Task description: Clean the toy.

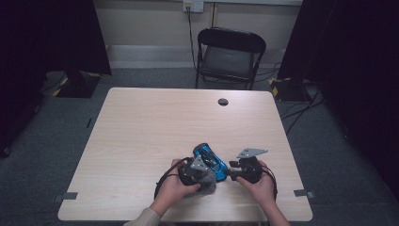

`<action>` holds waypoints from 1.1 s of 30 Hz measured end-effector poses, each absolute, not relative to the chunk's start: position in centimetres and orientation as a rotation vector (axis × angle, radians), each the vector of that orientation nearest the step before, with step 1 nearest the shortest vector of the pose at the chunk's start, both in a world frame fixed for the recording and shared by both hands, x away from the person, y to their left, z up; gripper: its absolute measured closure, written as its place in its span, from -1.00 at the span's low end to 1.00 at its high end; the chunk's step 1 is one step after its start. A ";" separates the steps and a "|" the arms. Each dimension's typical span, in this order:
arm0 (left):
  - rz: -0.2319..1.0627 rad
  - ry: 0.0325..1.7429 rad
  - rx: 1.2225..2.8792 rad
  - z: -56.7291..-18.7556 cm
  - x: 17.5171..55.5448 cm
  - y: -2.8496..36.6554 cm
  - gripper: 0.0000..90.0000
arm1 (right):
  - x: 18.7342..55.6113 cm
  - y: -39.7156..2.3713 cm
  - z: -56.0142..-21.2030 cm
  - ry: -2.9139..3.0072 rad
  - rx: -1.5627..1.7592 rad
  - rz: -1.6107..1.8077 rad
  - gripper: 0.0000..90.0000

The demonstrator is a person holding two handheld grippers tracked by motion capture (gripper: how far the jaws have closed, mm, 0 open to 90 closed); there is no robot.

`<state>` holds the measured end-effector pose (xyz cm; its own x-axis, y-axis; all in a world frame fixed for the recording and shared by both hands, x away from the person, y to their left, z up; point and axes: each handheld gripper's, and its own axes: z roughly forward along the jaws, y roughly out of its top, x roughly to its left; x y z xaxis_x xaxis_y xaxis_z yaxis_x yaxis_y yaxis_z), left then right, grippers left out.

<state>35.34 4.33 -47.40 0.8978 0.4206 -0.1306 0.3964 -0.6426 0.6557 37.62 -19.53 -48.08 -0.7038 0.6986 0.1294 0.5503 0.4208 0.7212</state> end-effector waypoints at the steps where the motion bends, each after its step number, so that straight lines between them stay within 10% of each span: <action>1: 0.031 0.579 2.335 -47.4 35.2 4.3 0.55 | 37.6 -19.5 -48.1 2.482 1.105 1.150 0.19; 20: 0.173 0.779 2.269 -46.8 38.4 9.9 0.56 | 37.6 -19.5 -48.1 2.477 1.101 1.149 0.19; 33: 0.078 0.685 2.296 -47.4 37.4 6.4 0.56 | 37.6 -19.5 -48.1 2.477 1.097 1.151 0.19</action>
